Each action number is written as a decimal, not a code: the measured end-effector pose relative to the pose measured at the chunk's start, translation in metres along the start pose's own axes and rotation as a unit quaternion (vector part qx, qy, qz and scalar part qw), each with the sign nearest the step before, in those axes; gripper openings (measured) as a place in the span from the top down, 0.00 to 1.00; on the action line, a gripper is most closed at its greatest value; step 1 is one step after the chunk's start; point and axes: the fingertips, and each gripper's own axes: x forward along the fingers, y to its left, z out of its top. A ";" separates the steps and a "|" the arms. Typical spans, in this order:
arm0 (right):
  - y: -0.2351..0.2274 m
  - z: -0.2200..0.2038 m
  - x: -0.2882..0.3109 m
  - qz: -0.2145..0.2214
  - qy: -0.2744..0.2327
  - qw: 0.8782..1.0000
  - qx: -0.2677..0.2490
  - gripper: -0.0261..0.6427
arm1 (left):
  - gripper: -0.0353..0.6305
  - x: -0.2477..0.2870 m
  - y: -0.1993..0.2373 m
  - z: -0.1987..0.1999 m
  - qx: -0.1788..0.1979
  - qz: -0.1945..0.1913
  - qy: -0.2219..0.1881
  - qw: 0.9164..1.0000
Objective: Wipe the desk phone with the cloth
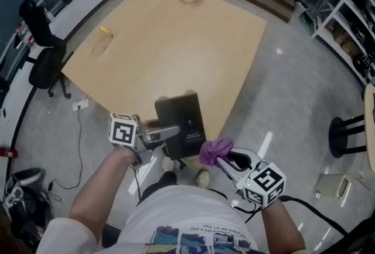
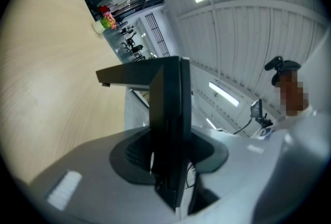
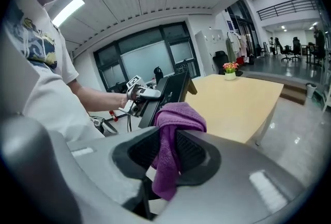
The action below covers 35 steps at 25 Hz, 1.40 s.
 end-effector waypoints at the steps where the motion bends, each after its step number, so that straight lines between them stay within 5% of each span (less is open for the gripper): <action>1: -0.003 0.011 -0.005 -0.004 -0.010 1.000 -0.005 0.82 | 0.68 0.000 0.000 0.000 0.002 -0.002 0.003 1.000; 7: -0.027 0.121 -0.025 -0.027 -0.111 0.992 -0.047 0.82 | 0.68 0.006 -0.008 -0.015 0.021 -0.016 0.035 0.999; 13: -0.015 0.189 0.006 0.067 -0.105 0.984 -0.126 0.82 | 0.68 0.019 -0.026 -0.036 0.018 -0.036 0.066 0.997; 20: 0.011 0.170 0.078 0.205 0.000 0.964 -0.170 0.82 | 0.68 0.026 -0.042 -0.052 0.014 -0.056 0.092 0.994; 29: -0.026 0.134 0.129 0.186 0.081 0.965 -0.168 0.82 | 0.68 0.019 -0.050 -0.055 0.018 -0.059 0.090 0.994; 35: -0.057 0.133 0.124 0.137 0.056 0.979 -0.142 0.82 | 0.68 0.016 -0.050 -0.053 0.013 -0.061 0.084 0.995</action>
